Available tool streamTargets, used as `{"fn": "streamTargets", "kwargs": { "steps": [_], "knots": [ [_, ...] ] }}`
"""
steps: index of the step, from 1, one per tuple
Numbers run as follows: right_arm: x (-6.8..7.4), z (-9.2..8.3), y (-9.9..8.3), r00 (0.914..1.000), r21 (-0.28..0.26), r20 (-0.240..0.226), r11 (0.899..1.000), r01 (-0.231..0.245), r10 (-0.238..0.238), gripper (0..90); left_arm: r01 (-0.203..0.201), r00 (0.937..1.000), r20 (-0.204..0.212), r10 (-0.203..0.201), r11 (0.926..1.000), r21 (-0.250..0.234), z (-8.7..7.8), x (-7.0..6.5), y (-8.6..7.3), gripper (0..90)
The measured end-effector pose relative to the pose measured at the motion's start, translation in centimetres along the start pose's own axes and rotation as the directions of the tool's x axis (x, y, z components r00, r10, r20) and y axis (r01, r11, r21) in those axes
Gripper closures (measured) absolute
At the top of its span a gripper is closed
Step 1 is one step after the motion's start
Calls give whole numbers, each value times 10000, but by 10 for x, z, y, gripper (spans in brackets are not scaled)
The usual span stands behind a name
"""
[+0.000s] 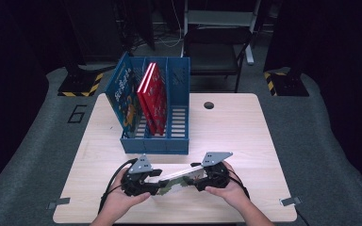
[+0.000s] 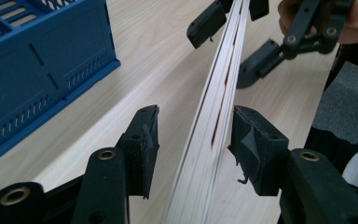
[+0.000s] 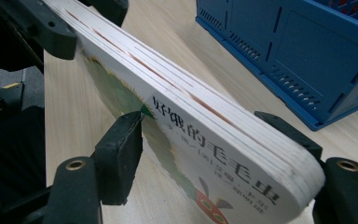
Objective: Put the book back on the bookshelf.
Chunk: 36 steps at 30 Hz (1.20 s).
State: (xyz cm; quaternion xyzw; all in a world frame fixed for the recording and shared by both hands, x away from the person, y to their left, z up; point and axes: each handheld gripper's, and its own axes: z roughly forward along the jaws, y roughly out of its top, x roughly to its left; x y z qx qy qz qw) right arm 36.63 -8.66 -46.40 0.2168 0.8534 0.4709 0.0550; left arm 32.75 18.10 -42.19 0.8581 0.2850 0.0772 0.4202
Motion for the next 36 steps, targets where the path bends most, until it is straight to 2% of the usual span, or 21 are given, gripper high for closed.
{"fn": "streamTargets", "kwargs": {
  "steps": [2, 3, 4, 6, 7, 9, 11, 13, 16, 21, 25, 29, 36],
  "knots": [
    [0, 0, 0, 10000, 1, -22, 10000, -49, 49, 339, 42, 9999, 94, -43, 10000, 85, 3, -1, 3, 519],
    [0, -1, -1, 10000, 25, -44, 10000, -34, 34, 338, -60, 10000, -12, 60, 9998, 199, 5, -2, 5, 521],
    [0, 0, -1, 10000, -18, -23, 10000, -72, 72, 337, -176, 9998, 97, 173, 9993, 333, 8, -2, 8, 520],
    [-1, -1, -1, 9999, -1, 11, 9999, -118, 118, 338, -68, 9996, 266, 50, 9977, 681, 15, -5, 12, 521],
    [-1, -1, -1, 9999, -1, 11, 9999, -118, 118, 338, -68, 9996, 266, 50, 9977, 681, 15, -5, 12, 520],
    [-1, -2, -2, 9999, 2, -4, 9999, -173, 173, 338, -219, 9995, 255, 196, 9953, 944, 18, -6, 16, 518],
    [-1, -2, -2, 9998, -27, 25, 9998, -211, 211, 338, -287, 9995, 194, 269, 9944, 1021, 19, -6, 19, 526],
    [-1, -2, -3, 9998, -37, 34, 9998, -218, 218, 338, -255, 9995, 190, 239, 9957, 895, 20, -6, 21, 534],
    [-1, -2, -3, 9997, -47, 53, 9997, -236, 237, 338, -202, 9994, 304, 174, 9953, 946, 22, -5, 26, 566],
    [-2, -2, -3, 9997, -42, -6, 9997, -242, 242, 338, -561, 9978, 409, 512, 9900, 1291, 25, -8, 31, 602],
    [-3, -2, -3, 9997, -49, -4, 9996, -261, 261, 338, -514, 9980, 428, 458, 9887, 1411, 29, -8, 34, 642],
    [-3, -2, -3, 9997, -43, -17, 9997, -253, 253, 338, -649, 9973, 448, 580, 9829, 1726, 32, -8, 35, 670],
    [-3, -3, -4, 9995, -53, -49, 9995, -322, 321, 340, -678, 9966, 593, 571, 9779, 1980, 32, -7, 38, 703]
  ]
}}
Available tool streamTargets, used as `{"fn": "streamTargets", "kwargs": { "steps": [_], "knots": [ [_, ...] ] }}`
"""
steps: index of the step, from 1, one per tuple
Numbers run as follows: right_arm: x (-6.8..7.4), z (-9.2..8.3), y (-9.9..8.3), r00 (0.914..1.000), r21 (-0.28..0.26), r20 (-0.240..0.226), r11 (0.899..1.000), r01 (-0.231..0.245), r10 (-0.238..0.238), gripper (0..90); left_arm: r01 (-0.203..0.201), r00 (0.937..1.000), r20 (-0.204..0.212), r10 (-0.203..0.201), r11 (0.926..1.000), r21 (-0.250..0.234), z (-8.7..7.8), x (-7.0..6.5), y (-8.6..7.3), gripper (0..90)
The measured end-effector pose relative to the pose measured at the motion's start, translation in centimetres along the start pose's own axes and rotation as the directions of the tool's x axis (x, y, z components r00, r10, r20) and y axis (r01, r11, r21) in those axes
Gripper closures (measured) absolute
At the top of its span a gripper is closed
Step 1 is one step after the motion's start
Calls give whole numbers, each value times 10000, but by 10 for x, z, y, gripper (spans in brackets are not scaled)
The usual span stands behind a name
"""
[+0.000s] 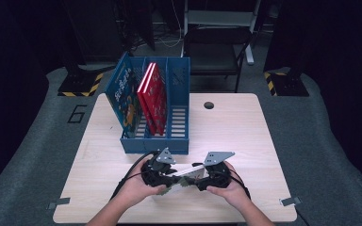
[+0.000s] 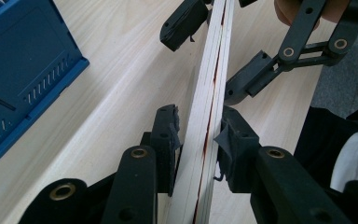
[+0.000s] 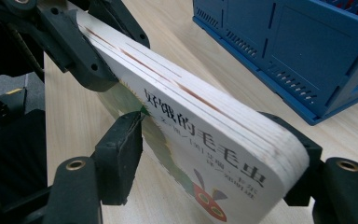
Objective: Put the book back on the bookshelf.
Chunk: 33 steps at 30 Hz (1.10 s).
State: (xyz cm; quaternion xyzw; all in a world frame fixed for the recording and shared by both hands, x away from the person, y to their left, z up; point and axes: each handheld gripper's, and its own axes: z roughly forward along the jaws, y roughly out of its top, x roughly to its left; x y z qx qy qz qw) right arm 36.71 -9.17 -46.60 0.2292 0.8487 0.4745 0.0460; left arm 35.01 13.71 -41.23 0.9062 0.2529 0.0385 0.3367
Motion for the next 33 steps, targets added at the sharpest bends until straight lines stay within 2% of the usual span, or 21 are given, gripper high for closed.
{"fn": "streamTargets", "kwargs": {
  "steps": [5, 10, 15, 19, 20, 24, 25, 28, 33],
  "knots": [
    [-2, -1, 0, 10000, -59, 50, 10000, 29, -29, 331, -36, 10000, 51, 35, 9997, 249, 0, -1, 2, 732],
    [-5, -6, -2, 9999, -103, 93, 9999, -137, 138, 336, 9, 10000, 45, -11, 9992, 394, 0, -3, 4, 759],
    [-9, -11, -3, 9994, -281, 248, 9993, -240, 247, 341, 383, 9993, 12, -383, 9987, 344, 0, -2, 4, 766],
    [-10, -13, -4, 9989, -281, 304, 9990, -340, 349, 341, 535, 9986, -43, -534, 9978, 399, -1, 0, 4, 768],
    [-10, -14, -4, 9989, -288, 309, 9989, -356, 365, 341, 707, 9975, -49, -706, 9970, 328, -1, 0, 4, 768],
    [-11, -14, -4, 9986, -322, 411, 9989, -333, 346, 342, 934, 9951, -339, -924, 9952, 298, -3, 3, 4, 769],
    [-11, -14, -5, 9986, -317, 399, 9990, -330, 342, 342, 984, 9941, -482, -968, 9947, 304, -3, 3, 4, 769],
    [-12, -15, -6, 9980, -294, 455, 9986, -432, 445, 342, 1278, 9904, -558, -1263, 9915, 243, -5, 7, 4, 769],
    [-14, -16, -7, 9973, -346, 551, 9983, -460, 478, 342, 1693, 9842, -513, -1692, 9856, -21, -10, 13, 5, 769]
  ]
}}
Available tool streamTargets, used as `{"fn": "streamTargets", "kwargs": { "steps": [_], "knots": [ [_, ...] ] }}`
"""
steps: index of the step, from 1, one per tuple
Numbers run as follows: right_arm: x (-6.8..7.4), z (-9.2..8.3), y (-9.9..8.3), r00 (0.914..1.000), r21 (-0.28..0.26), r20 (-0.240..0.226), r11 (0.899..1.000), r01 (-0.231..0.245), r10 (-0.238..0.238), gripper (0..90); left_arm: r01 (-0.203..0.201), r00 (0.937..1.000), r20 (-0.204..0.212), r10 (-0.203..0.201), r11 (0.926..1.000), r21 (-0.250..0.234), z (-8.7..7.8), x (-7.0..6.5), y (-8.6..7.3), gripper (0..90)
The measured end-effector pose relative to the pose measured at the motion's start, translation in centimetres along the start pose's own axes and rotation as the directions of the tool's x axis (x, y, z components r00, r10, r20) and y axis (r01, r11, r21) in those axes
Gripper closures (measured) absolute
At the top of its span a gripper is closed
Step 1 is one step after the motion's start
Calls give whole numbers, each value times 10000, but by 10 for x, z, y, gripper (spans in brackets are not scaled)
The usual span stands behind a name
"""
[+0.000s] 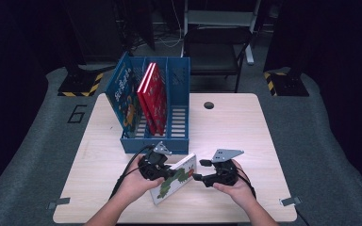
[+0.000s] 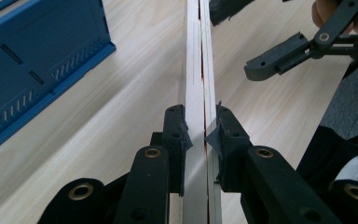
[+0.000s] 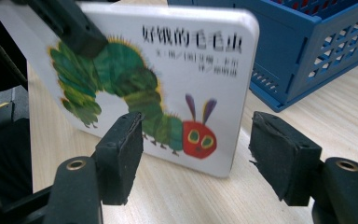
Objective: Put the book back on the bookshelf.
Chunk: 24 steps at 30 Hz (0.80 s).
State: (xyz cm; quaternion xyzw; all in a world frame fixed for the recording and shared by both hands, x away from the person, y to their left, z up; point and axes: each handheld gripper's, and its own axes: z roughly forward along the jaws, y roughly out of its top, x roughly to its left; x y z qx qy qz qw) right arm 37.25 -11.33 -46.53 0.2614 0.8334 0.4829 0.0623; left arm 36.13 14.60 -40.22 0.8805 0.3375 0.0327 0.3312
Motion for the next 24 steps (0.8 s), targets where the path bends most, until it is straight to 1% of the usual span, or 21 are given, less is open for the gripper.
{"fn": "streamTargets", "kwargs": {
  "steps": [2, 3, 5, 6, 8, 9, 10, 11, 12, 13, 15, 17, 18, 19, 21, 22, 24],
  "knots": [
    [0, 0, 0, 10000, 48, 25, 10000, -46, 46, 342, 181, 9998, -79, -181, 9998, -78, -3, 1, 3, 769],
    [-1, -1, -1, 9999, 59, -1, 9999, -108, 108, 344, 197, 9998, -91, -197, 9998, -61, -5, 3, 5, 769],
    [-1, -1, -1, 10000, 60, 24, 9999, -88, 88, 344, 326, 9993, -192, -328, 9994, -140, -9, 4, 9, 769],
    [-1, -1, -1, 9999, 65, 48, 9999, -96, 95, 344, 320, 9993, -177, -324, 9993, -216, -11, 6, 11, 769],
    [-1, -1, -2, 9999, 63, 46, 9999, -141, 141, 345, 476, 9985, -243, -484, 9983, -326, -14, 7, 16, 769],
    [-2, -2, -2, 9999, 83, 68, 9999, -131, 130, 345, 393, 9987, -308, -404, 9986, -356, -16, 9, 18, 769],
    [-2, -2, -2, 9998, 87, 87, 9998, -196, 196, 345, 513, 9981, -326, -525, 9980, -369, -17, 9, 21, 769],
    [-2, -2, -3, 9998, 97, 72, 9997, -210, 209, 345, 547, 9978, -348, -561, 9977, -394, -19, 10, 24, 769],
    [-3, -2, -3, 9998, 83, 64, 9998, -162, 162, 345, 630, 9973, -349, -646, 9970, -458, -20, 10, 26, 769],
    [-3, -2, -3, 9997, 54, 126, 9998, -194, 193, 345, 628, 9972, -380, -647, 9968, -499, -22, 11, 29, 769],
    [-4, -2, -4, 9996, 55, 93, 9996, -266, 266, 345, 738, 9961, -436, -763, 9956, -573, -25, 12, 35, 769],
    [-4, -2, -4, 9997, 45, 80, 9998, -218, 218, 345, 663, 9960, -564, -696, 9961, -587, -28, 14, 41, 769],
    [-4, -2, -4, 9997, 61, 74, 9997, -220, 220, 345, 757, 9950, -605, -797, 9950, -652, -29, 14, 44, 769],
    [-4, -2, -4, 9997, 72, 78, 9997, -247, 247, 345, 676, 9952, -660, -718, 9957, -638, -31, 15, 47, 769],
    [-4, -2, -4, 9997, 121, 93, 9997, -221, 220, 345, 738, 9947, -669, -783, 9949, -681, -33, 16, 52, 769],
    [-4, -2, -4, 9997, 143, 66, 9996, -254, 253, 345, 691, 9943, -762, -742, 9953, -686, -34, 16, 55, 769],
    [-4, -1, -5, 9995, 152, 99, 9994, -318, 317, 345, 680, 9941, -796, -733, 9954, -669, -36, 17, 60, 769]
  ]
}}
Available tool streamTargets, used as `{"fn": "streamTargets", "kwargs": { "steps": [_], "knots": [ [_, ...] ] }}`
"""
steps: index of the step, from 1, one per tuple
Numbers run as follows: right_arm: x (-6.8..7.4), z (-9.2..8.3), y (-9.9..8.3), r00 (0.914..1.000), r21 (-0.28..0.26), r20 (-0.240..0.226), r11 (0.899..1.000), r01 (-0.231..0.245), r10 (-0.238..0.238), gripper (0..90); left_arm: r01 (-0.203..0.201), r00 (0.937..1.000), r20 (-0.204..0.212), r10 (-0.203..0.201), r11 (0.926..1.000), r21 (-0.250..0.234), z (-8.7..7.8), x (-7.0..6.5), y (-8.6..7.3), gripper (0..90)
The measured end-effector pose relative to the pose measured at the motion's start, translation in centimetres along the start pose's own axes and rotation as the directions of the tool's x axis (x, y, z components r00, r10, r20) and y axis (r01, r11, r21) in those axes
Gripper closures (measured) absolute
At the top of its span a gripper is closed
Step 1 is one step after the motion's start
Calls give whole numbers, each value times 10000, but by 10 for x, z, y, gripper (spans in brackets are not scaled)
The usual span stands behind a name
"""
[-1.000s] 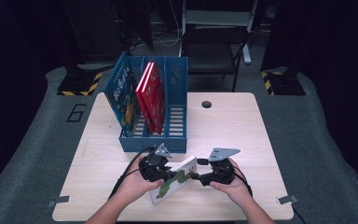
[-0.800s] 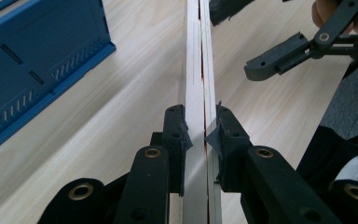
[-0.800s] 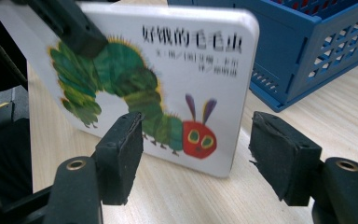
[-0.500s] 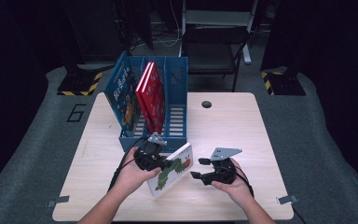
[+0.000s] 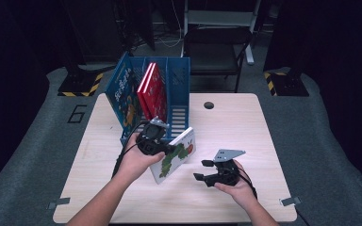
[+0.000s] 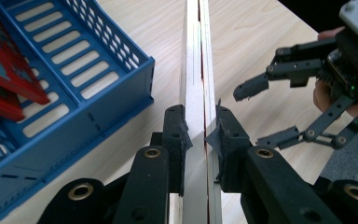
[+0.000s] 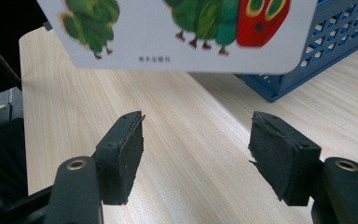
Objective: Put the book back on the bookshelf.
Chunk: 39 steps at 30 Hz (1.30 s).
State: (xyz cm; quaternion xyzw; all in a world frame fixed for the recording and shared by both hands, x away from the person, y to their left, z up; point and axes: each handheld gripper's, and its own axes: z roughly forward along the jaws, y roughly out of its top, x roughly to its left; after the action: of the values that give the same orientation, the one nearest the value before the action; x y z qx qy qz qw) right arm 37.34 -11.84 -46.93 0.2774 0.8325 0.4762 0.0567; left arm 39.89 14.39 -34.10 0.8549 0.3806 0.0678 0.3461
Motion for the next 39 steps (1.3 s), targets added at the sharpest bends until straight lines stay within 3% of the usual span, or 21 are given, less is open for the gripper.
{"fn": "streamTargets", "kwargs": {
  "steps": [14, 24, 31, 39],
  "knots": [
    [-1, 1, -1, 10000, 104, -38, 9999, -8, 8, 345, 350, 9988, -344, -357, 9992, -212, -9, 5, 32, 769],
    [-2, 2, -2, 10000, 147, 0, 9999, -6, 6, 345, 754, 9950, -636, -771, 9968, -281, -7, 18, 46, 769],
    [-2, 2, -3, 10000, 139, 2, 9999, -65, 65, 345, 1061, 9904, -844, -1092, 9935, -410, -6, 28, 51, 769],
    [-4, 1, -4, 9999, 76, -40, 9999, -121, 121, 345, 1550, 9805, -1131, -1605, 9863, -563, -6, 37, 60, 769]
  ]
}}
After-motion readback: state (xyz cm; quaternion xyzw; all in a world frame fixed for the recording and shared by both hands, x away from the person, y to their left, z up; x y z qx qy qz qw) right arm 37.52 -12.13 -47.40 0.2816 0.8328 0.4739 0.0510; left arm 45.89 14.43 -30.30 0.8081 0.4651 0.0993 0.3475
